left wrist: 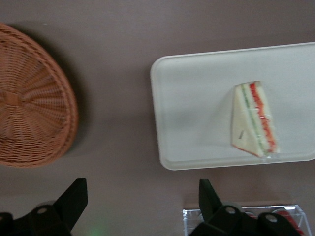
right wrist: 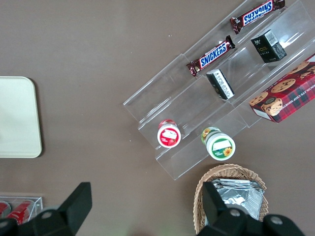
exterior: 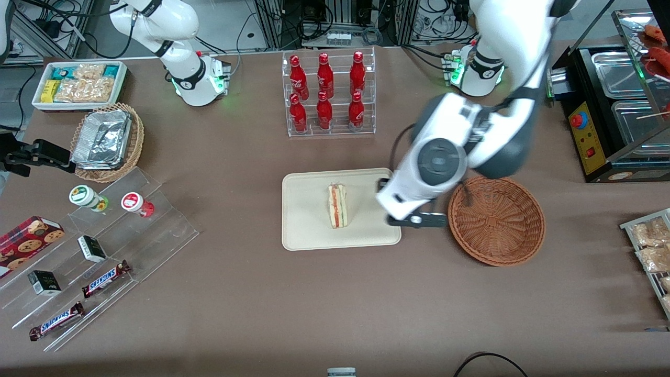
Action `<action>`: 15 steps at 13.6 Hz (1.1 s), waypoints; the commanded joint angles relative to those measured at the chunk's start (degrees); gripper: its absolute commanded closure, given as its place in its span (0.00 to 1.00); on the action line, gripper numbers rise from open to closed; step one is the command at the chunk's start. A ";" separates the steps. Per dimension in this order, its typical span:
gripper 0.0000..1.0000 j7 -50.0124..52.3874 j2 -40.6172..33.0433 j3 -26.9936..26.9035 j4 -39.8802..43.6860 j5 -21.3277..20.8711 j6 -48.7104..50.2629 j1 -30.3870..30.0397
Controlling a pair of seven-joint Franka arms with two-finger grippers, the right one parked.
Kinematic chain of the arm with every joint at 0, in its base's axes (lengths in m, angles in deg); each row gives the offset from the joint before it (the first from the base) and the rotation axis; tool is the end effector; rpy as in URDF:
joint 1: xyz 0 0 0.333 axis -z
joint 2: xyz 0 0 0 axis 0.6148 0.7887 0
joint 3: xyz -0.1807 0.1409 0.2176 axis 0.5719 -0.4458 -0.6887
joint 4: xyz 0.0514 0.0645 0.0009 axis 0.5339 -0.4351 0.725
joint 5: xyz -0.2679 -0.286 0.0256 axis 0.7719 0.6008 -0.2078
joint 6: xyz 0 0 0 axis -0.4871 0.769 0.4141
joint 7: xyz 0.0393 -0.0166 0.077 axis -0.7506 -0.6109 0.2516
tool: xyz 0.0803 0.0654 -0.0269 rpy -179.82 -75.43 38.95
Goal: Place sandwich from basket to tray
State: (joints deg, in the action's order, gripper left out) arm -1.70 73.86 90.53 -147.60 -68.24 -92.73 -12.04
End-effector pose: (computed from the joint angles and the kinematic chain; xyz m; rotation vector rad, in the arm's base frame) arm 0.5944 -0.3129 0.4424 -3.0972 0.0832 0.3941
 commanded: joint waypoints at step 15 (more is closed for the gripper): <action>0.00 -18.84 -23.86 1.68 -24.65 -3.06 -0.47 -21.76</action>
State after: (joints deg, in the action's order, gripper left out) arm -19.04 55.27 90.48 -167.27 -70.79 -92.54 -30.85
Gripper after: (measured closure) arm 0.000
